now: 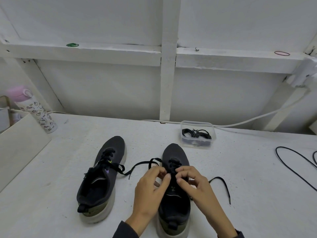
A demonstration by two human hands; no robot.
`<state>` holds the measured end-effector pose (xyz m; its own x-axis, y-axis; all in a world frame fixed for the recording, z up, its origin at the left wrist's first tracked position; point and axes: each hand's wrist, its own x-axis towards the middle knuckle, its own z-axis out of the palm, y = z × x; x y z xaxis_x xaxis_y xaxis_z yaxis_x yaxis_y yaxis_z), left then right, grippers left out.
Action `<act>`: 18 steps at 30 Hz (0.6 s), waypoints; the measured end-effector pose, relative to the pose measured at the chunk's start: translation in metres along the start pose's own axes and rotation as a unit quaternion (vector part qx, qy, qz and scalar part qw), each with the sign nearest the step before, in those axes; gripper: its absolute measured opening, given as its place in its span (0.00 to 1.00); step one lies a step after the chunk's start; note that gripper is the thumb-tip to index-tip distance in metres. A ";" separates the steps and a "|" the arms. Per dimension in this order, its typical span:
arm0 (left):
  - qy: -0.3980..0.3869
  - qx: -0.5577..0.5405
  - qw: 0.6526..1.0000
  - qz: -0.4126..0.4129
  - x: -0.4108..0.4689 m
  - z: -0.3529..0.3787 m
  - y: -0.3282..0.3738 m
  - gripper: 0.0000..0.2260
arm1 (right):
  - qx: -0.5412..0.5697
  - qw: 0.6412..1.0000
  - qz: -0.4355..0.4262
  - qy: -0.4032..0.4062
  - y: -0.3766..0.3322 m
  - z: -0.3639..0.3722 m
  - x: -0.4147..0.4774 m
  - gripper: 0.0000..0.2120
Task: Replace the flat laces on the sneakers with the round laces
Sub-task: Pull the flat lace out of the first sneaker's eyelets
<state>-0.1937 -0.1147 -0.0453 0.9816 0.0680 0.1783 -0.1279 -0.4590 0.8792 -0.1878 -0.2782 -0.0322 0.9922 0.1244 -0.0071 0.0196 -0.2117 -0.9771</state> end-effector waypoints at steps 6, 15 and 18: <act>-0.055 -0.113 0.990 -0.059 0.005 -0.003 0.007 0.11 | 0.010 0.999 -0.005 0.031 -0.003 -0.005 0.004 0.06; -0.073 -0.308 0.929 -0.193 0.007 -0.007 0.016 0.10 | 0.201 0.978 0.051 0.013 -0.014 -0.008 -0.003 0.06; -0.069 -0.334 0.921 -0.189 0.008 -0.008 0.016 0.08 | 0.128 0.991 0.033 -0.007 -0.015 -0.010 0.000 0.11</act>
<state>-0.1886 -0.1147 -0.0258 0.9765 -0.0230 -0.2144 0.2140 0.2248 0.9506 -0.1870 -0.2842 -0.0151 0.9885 0.1315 -0.0744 -0.0794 0.0334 -0.9963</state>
